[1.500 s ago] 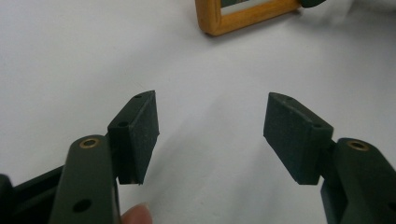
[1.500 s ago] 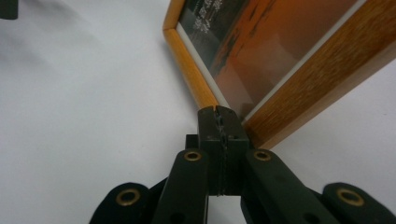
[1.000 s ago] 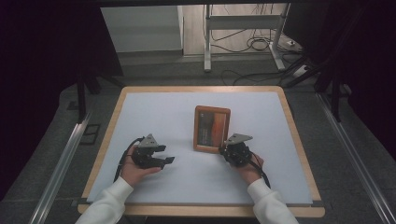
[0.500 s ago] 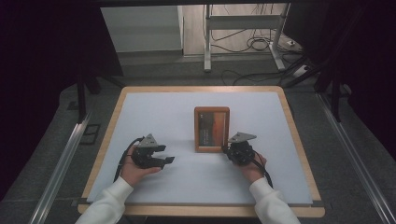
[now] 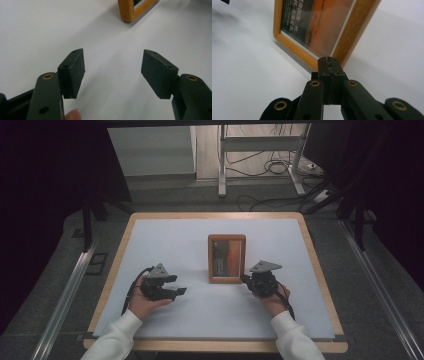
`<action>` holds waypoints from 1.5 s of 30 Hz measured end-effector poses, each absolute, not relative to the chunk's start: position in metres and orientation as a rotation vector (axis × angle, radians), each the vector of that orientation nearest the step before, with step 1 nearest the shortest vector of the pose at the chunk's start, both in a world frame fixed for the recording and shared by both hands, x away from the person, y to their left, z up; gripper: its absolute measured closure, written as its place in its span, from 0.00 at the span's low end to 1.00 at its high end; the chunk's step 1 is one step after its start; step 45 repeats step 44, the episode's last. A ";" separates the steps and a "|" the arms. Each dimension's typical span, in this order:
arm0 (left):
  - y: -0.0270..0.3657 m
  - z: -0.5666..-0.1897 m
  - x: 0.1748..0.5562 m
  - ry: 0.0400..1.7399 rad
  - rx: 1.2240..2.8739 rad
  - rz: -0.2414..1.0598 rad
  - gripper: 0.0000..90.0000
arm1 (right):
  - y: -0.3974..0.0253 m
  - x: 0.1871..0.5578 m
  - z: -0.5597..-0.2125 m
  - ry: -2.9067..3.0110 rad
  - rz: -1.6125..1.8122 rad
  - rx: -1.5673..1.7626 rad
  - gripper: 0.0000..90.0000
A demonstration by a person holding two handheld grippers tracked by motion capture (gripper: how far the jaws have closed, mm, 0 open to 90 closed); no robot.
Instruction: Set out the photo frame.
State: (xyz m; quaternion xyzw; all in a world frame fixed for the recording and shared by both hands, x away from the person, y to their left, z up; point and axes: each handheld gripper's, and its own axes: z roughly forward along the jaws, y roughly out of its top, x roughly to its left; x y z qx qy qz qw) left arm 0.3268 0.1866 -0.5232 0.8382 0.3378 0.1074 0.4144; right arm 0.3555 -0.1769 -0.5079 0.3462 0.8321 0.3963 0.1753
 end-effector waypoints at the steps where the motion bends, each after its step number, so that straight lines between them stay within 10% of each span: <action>1: 0.187 -0.523 0.327 0.849 2.106 0.271 0.39 | -0.179 0.355 -0.507 2.354 1.125 0.982 1.00; 10: 0.190 -0.521 0.323 0.856 2.096 0.283 0.39 | -0.206 0.341 -0.499 2.330 1.182 1.002 0.96; 21: 0.191 -0.520 0.320 0.862 2.090 0.297 0.39 | -0.270 0.305 -0.505 2.257 1.224 1.101 0.43; 45: 0.196 -0.523 0.312 0.888 2.082 0.307 0.38 | -0.289 0.296 -0.512 2.200 1.209 1.140 0.34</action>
